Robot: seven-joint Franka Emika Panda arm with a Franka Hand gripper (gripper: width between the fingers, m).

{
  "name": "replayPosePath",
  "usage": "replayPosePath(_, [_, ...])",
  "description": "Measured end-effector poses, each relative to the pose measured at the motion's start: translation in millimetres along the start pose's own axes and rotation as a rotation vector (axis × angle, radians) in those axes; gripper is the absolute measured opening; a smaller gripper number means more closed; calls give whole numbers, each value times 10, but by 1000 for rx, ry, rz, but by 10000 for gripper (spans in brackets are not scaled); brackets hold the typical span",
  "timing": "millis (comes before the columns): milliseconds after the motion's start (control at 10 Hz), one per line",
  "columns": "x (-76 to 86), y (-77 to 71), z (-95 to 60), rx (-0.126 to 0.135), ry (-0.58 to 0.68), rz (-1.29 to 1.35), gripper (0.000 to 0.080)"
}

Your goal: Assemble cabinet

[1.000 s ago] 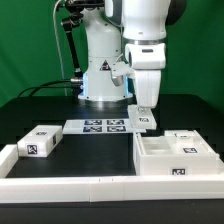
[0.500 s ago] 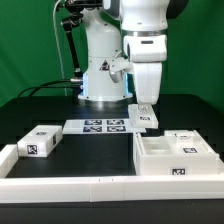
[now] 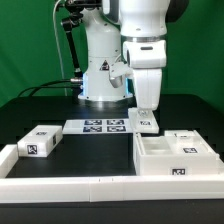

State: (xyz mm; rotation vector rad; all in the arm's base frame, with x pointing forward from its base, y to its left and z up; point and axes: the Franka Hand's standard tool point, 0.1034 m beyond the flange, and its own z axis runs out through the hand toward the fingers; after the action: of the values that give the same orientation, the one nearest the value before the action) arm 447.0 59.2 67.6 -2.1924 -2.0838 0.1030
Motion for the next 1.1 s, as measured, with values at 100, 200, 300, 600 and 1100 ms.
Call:
replayPosePath(100, [4, 59, -16, -7, 4, 2, 70])
replayPosePath(200, [4, 110, -16, -10, 8, 6, 70])
replayPosePath(300, [3, 150, -15, -7, 10, 8, 70])
replayPosePath(600, [21, 201, 5, -7, 16, 10, 70])
replayPosePath(1100, [-44, 328, 31, -31, 33, -73, 70])
